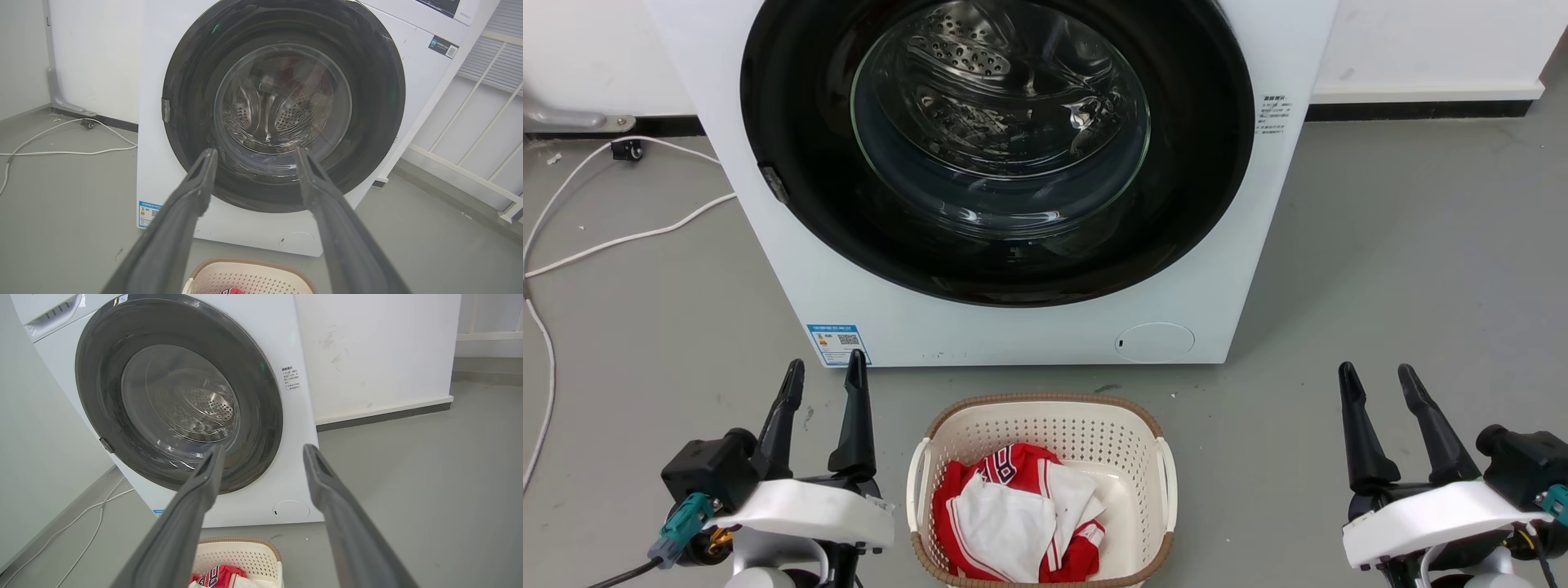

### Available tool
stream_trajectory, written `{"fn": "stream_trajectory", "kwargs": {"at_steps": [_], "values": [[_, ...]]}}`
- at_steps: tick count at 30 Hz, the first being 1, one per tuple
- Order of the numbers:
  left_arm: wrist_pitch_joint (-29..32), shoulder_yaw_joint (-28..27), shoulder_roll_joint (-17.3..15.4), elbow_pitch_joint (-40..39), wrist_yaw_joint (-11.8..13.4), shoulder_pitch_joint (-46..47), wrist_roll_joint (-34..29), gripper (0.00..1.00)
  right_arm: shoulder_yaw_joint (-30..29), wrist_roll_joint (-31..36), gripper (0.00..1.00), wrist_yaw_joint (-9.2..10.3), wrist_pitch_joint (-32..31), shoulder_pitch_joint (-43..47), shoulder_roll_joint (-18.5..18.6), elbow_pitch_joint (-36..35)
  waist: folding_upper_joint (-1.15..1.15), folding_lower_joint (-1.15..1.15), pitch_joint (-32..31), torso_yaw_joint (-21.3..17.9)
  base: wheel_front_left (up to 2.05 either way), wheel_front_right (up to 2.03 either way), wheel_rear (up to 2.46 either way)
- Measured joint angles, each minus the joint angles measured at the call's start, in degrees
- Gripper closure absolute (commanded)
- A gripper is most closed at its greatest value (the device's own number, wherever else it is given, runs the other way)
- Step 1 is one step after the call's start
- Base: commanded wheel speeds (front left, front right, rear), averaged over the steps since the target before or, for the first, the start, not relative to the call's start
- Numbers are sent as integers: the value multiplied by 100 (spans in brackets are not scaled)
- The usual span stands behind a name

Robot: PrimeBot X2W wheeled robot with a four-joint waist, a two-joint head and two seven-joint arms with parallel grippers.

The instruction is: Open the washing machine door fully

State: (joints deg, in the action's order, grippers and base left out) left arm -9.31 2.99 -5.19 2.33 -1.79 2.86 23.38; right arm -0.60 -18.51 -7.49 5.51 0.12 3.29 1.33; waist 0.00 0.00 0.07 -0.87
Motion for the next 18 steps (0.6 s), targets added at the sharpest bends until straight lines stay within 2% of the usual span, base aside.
{"fn": "stream_trajectory", "kwargs": {"at_steps": [18], "values": [[-243, 126, -113, -198, 292, -54, -865, 0, 26, 977, 0, -1, -101, 110, -10, -188, 0, 0, 7, -3, 0, 0, 0]]}}
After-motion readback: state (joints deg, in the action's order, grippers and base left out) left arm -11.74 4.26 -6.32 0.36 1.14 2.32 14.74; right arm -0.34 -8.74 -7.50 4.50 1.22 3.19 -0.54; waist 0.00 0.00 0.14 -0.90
